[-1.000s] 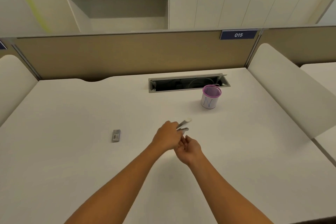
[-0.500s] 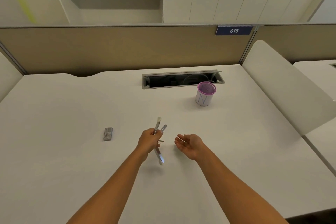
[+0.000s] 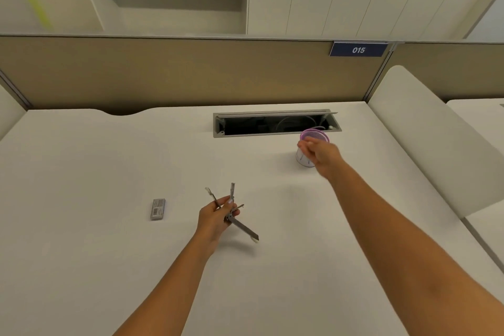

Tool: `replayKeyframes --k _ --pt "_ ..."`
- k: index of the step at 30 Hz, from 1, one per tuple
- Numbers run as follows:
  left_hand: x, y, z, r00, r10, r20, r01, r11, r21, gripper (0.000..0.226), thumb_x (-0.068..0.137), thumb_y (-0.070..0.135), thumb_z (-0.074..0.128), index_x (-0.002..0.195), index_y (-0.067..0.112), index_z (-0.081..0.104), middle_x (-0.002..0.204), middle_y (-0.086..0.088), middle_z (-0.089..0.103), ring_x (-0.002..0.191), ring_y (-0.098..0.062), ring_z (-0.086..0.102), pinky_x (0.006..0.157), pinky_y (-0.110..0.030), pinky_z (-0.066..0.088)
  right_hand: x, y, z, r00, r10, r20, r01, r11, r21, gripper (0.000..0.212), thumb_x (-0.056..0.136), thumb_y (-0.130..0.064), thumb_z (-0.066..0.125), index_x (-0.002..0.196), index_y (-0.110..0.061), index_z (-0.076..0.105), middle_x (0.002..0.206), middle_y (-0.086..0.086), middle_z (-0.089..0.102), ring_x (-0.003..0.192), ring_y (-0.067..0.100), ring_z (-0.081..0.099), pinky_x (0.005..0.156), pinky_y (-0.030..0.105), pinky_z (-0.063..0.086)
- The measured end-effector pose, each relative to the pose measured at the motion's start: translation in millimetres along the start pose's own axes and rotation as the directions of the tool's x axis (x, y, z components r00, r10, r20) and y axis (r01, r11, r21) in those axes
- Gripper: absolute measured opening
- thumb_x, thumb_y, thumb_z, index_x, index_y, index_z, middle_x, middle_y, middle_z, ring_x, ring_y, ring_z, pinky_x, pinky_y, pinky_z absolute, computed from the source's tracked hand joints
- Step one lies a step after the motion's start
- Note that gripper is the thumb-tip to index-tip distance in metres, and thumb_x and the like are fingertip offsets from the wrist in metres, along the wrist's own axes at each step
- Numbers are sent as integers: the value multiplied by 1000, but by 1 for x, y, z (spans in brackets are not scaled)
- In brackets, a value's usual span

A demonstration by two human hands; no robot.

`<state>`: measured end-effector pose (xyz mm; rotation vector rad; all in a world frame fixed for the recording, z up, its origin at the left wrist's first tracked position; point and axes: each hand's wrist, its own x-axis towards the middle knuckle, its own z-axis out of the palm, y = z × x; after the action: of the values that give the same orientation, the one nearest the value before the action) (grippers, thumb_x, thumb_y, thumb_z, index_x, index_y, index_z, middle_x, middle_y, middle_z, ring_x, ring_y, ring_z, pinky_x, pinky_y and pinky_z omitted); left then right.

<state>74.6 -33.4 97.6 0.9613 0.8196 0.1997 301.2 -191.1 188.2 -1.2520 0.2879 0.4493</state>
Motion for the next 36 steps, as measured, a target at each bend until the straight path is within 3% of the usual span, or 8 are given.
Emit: replayKeyframes --k 2,7,10,14,23,29,31,36 --pt "3 2 1 1000 5 -2 -5 1000 -20 15 91 5 61 105 1 65 87 -12 67 78 -23 68 73 -30 56 16 -16 4 994 -56 -94 33 972 -233 31 90 -1 63 120 2 57 115 15 62 87 18 66 71 19 57" --pt "7 3 2 1000 -2 12 3 999 -47 17 90 4 61 107 0 65 91 -14 68 80 -25 69 77 -33 56 55 -29 4 972 -194 -132 69 774 -629 35 94 -24 61 125 -7 58 125 13 61 118 31 56 92 33 51" --pt "10 4 3 1000 -3 20 4 998 -61 16 91 4 60 106 1 65 91 -14 68 78 -24 70 73 -31 59 70 -32 0 949 -247 -194 92 808 -581 26 93 -17 62 114 -3 67 114 18 65 108 31 60 95 37 52" --pt "12 3 3 999 -1 33 4 997 -76 15 91 5 60 104 1 66 91 -15 69 79 -25 69 73 -31 59 76 -30 -10 935 -319 -154 165 777 -607 43 99 -28 50 102 12 64 82 16 54 76 28 50 70 37 42" --pt "19 2 7 998 -19 54 25 991 -129 17 90 5 61 107 1 65 93 -15 69 80 -26 68 75 -33 57 56 -2 -14 909 -412 -63 293 739 -606 24 95 -29 53 90 -11 68 90 13 62 87 26 57 72 35 49" --pt "24 -4 13 998 -35 59 42 992 -118 12 91 5 60 103 5 64 88 -12 69 76 -22 67 76 -34 56 -8 75 0 949 -175 263 302 747 -593 11 92 -15 60 97 -14 69 92 8 69 77 15 60 66 25 47" --pt "26 -7 14 998 -39 55 45 993 -113 9 92 5 60 99 7 64 87 -10 69 75 -22 67 74 -33 56 -35 103 -2 933 -59 355 304 658 -689 11 90 -25 64 97 -19 70 95 5 73 76 14 64 59 18 46" --pt "29 -20 17 998 -59 5 60 993 -105 14 91 6 61 105 5 62 89 -11 70 78 -22 67 70 -32 56 -88 152 -10 912 135 386 272 504 -820 53 69 -63 72 113 -34 62 100 -12 70 86 7 69 76 27 53"
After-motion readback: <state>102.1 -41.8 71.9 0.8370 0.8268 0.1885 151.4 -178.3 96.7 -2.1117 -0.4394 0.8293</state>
